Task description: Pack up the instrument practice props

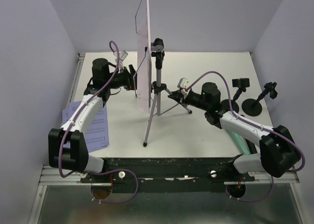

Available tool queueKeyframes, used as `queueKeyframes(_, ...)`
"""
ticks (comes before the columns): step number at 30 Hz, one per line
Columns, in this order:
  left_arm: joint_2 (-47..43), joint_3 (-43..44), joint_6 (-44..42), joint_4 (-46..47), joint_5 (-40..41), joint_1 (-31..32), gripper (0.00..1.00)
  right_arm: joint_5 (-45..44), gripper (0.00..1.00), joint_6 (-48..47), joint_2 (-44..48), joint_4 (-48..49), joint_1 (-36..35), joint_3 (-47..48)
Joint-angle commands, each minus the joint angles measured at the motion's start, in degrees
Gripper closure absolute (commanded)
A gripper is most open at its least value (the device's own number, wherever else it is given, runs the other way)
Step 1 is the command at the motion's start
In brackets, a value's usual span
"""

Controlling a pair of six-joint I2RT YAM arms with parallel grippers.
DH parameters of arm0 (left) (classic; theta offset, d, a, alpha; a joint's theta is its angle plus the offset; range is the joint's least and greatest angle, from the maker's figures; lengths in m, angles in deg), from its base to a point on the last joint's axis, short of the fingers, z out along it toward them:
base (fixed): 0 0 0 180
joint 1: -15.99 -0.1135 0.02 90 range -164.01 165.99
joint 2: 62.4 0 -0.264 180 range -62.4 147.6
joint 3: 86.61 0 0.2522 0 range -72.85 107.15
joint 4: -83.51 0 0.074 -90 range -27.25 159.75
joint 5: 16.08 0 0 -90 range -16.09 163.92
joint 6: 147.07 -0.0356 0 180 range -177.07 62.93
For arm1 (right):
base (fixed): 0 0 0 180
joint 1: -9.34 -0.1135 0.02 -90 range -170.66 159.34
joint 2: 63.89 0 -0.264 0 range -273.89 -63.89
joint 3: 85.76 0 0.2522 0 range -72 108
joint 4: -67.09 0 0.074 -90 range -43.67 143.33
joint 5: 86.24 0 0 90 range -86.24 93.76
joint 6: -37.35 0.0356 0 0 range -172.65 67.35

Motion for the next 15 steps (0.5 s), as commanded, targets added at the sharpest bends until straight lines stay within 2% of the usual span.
queueKeyframes(1,0.13,-0.57,-5.40,-4.20,3.61,1.07,0.07,-0.21,1.00,6.89,-3.04,-17.28,0.72,-4.58)
queueKeyframes(7,0.39,-2.23,-14.36,-11.31,9.05,1.95,0.09,-0.13,1.00,6.80,-3.04,-17.19,0.63,-4.75)
queueKeyframes(15,0.57,-5.76,-16.12,-11.67,10.91,1.95,0.10,-0.13,1.00,6.80,-2.86,-17.10,0.72,-4.84)
